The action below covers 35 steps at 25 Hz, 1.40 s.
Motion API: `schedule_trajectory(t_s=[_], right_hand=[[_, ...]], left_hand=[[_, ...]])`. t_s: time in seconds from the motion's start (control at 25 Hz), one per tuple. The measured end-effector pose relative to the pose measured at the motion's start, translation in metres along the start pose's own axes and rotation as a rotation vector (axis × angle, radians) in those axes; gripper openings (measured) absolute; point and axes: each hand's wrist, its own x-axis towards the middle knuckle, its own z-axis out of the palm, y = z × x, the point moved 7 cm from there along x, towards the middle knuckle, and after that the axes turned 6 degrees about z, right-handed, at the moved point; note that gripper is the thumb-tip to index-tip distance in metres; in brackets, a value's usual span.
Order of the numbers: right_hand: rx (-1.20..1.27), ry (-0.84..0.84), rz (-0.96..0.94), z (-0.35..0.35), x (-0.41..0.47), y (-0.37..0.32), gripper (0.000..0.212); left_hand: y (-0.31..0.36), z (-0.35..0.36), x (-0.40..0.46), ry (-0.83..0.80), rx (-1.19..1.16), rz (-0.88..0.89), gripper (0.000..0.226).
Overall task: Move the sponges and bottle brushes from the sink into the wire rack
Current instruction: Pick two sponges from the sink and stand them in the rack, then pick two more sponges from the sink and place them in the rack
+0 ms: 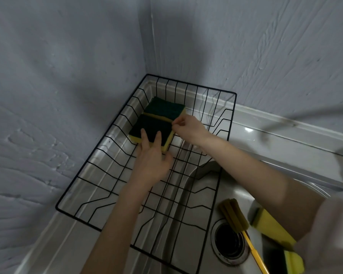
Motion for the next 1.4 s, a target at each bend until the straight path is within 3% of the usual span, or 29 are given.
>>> schedule_trajectory(t_s=[0.2,0.4,0.72,1.0,1.4], right_hand=[[-0.09,0.048,-0.109,-0.02,-0.028,-0.013,0.03],[-0.205,0.177,-0.239,-0.057,-0.091,-0.024,0.04],[-0.238,0.33,-0.141,-0.104,-0.2,0.049,0.05],[-0.134,0.331,0.049,-0.104,-0.249,0.151,0.053],[-0.118,0.126,0.515,-0.051,-0.256,0.306,0.06]], left_hand=[[0.008,-0.013,-0.016,0.018,0.087,0.0,0.056],[0.053,-0.037,-0.05,0.176,0.058,0.195,0.039],[0.132,-0.011,-0.128,0.232,0.012,0.468,0.033],[0.155,0.085,-0.177,0.025,-0.005,0.5,0.034],[0.141,0.234,-0.147,-0.399,0.141,0.441,0.037]])
